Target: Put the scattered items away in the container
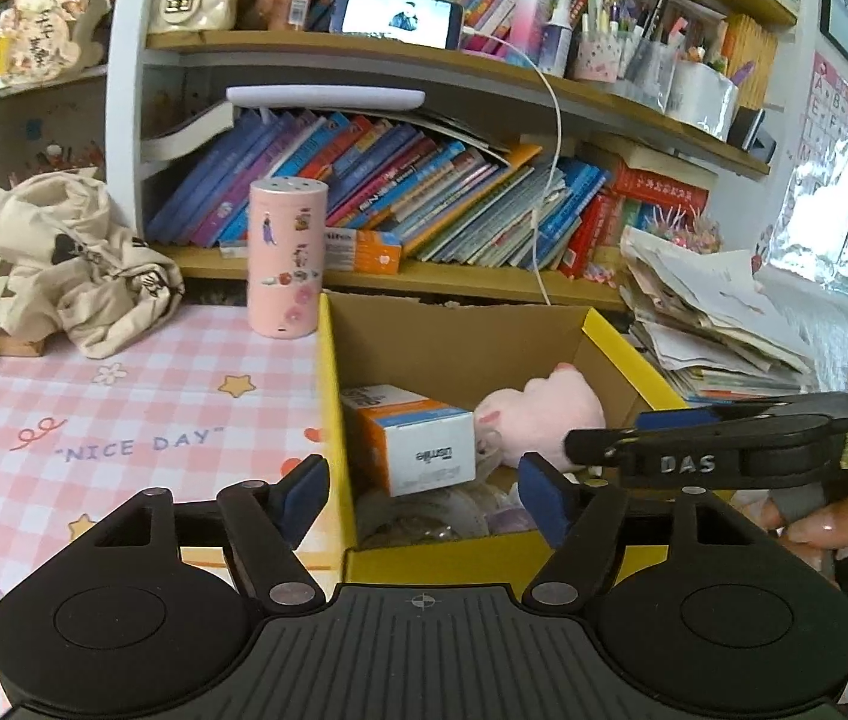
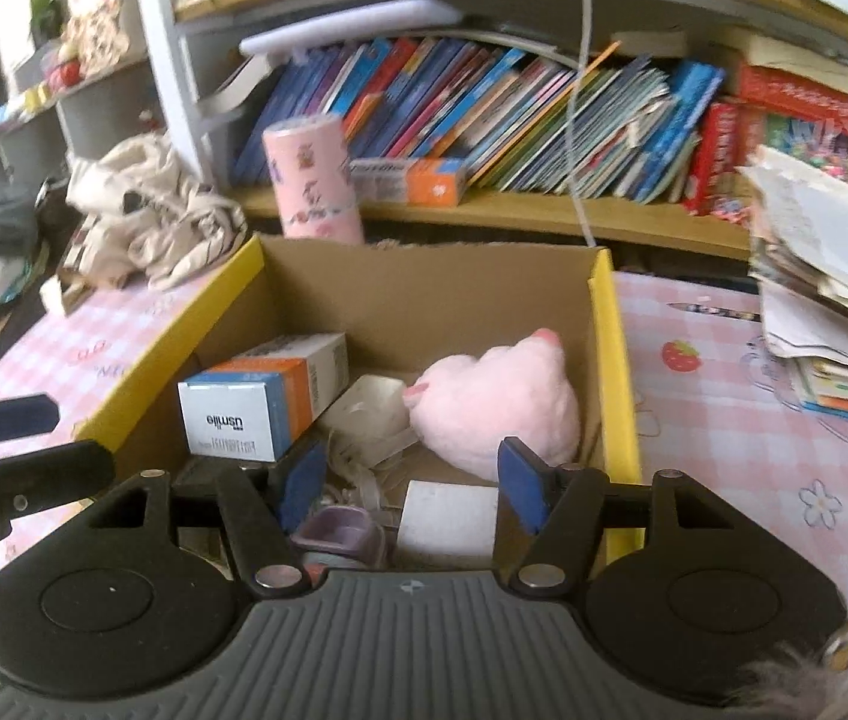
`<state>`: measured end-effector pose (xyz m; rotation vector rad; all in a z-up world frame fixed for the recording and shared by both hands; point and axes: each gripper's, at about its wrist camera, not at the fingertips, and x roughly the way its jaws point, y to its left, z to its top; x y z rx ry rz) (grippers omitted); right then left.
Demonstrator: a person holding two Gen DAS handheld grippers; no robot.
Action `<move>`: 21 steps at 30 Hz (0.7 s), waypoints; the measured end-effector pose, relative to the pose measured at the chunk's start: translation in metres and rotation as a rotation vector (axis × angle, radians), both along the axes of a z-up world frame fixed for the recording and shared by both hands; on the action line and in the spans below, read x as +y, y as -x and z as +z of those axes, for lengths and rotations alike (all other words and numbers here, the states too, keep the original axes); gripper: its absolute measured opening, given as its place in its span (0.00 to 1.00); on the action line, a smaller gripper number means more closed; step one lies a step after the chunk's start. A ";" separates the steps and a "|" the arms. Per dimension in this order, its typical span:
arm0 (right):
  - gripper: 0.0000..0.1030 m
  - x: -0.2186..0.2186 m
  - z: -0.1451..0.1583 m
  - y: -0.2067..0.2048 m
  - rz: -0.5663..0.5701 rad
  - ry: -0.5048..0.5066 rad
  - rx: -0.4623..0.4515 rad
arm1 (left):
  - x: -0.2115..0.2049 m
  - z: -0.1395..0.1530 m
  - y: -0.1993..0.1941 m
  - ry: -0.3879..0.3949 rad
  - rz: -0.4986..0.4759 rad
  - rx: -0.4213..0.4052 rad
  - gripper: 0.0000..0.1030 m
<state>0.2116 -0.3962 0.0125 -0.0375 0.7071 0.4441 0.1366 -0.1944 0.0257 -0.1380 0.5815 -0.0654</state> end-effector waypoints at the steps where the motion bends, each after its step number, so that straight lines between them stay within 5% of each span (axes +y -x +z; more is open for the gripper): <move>1: 0.60 0.000 0.001 0.004 -0.013 -0.003 -0.007 | 0.002 0.001 0.003 0.000 0.000 -0.004 0.70; 21: 0.65 0.027 0.007 0.092 -0.183 0.010 -0.085 | 0.049 0.000 0.051 0.005 -0.012 -0.021 0.76</move>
